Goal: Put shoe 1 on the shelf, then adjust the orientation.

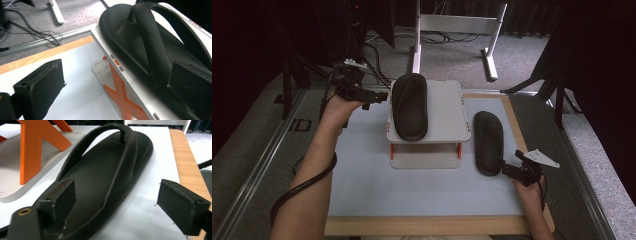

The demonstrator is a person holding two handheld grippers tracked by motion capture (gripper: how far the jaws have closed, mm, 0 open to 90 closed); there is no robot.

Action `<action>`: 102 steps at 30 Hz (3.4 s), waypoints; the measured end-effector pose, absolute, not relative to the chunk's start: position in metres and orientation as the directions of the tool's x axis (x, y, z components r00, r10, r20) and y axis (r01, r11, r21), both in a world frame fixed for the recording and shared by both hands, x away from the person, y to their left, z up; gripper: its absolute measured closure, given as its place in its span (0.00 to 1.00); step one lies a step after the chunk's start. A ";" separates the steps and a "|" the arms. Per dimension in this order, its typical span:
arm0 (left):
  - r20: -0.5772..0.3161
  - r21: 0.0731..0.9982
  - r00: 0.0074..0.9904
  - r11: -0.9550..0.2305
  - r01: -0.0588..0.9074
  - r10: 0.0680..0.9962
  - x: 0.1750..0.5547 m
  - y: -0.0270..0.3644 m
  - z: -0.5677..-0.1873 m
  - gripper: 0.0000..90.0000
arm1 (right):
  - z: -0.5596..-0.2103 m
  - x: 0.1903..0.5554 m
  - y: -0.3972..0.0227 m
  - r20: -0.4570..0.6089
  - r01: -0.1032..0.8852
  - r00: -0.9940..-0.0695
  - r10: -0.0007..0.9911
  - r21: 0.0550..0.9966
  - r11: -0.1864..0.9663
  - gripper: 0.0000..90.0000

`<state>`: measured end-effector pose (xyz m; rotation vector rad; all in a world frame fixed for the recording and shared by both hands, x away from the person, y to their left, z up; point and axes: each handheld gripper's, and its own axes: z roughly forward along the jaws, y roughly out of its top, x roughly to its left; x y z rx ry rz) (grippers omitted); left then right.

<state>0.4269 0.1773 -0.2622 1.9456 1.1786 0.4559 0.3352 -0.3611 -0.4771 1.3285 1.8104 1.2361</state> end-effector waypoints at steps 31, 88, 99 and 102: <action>-0.051 0.879 0.454 -0.176 0.443 0.889 0.371 0.231 -0.367 0.00 | -0.477 0.335 -0.356 0.040 0.430 -0.348 0.937 0.895 0.121 0.16; -0.039 0.977 0.217 -0.008 0.215 0.975 0.284 0.268 -0.489 0.00 | -0.476 0.338 -0.355 0.029 0.530 -0.319 0.947 0.834 0.152 0.20; -0.036 0.976 0.230 -0.015 0.216 0.973 0.283 0.269 -0.489 0.00 | -0.455 0.348 -0.364 0.094 0.594 -0.303 0.948 0.797 0.111 0.23; -0.034 0.977 0.235 -0.017 0.212 0.971 0.283 0.268 -0.489 0.00 | -0.450 0.353 -0.363 0.097 0.605 -0.307 0.947 0.788 0.115 0.24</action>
